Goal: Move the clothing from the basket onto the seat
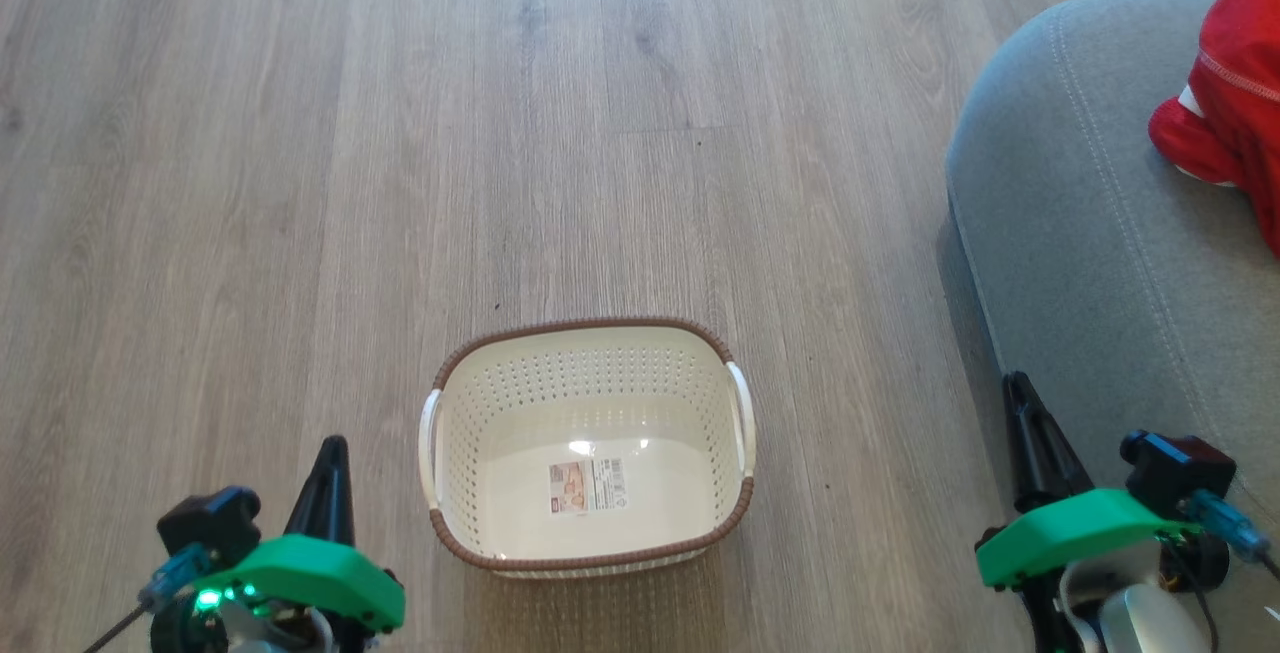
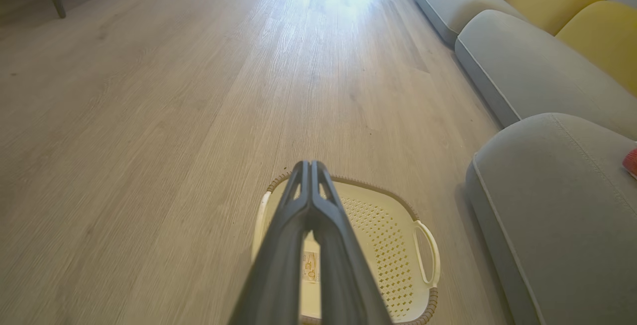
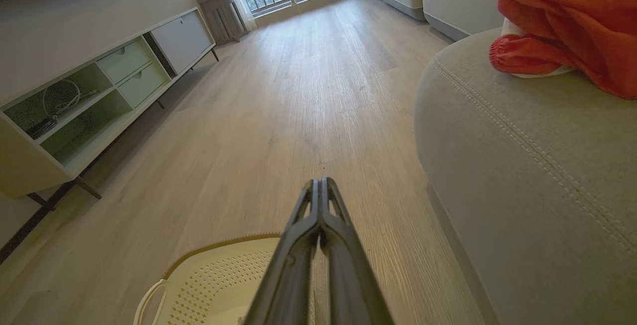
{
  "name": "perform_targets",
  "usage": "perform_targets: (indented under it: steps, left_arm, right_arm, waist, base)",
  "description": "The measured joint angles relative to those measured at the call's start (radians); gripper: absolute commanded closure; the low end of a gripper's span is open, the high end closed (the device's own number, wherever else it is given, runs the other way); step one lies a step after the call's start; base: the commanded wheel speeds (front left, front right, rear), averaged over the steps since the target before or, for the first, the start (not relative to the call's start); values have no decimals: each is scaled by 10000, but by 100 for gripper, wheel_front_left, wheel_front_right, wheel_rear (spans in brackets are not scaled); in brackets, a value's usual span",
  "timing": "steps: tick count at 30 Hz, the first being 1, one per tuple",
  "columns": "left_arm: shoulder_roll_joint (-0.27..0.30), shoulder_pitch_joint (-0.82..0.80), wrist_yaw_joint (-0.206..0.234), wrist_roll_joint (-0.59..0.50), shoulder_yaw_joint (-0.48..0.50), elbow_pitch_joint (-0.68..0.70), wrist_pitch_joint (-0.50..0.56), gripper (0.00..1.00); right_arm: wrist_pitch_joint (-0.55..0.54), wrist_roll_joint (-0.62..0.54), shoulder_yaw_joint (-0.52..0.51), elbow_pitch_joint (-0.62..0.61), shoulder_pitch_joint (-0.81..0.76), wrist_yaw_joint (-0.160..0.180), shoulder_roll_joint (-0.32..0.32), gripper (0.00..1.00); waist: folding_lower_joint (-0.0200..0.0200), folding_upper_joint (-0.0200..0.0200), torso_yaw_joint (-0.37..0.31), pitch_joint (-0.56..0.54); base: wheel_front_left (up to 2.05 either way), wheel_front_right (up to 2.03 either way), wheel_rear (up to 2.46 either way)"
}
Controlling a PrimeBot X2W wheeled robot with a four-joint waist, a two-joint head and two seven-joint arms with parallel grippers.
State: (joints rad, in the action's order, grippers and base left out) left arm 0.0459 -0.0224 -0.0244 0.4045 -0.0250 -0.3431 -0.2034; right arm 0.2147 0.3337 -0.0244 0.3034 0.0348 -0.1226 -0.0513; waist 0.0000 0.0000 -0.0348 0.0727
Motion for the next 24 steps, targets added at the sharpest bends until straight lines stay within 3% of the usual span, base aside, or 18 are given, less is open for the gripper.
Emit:
perform_targets:
  steps: [24]
  left_arm:
    - [-4,-12,-186,2706,249,127,717,100]
  right_arm:
    - [-667,2918,-136,-33,7,0,-2,100]
  waist:
    - [0,0,79,-158]
  base:
    - [0,0,0]
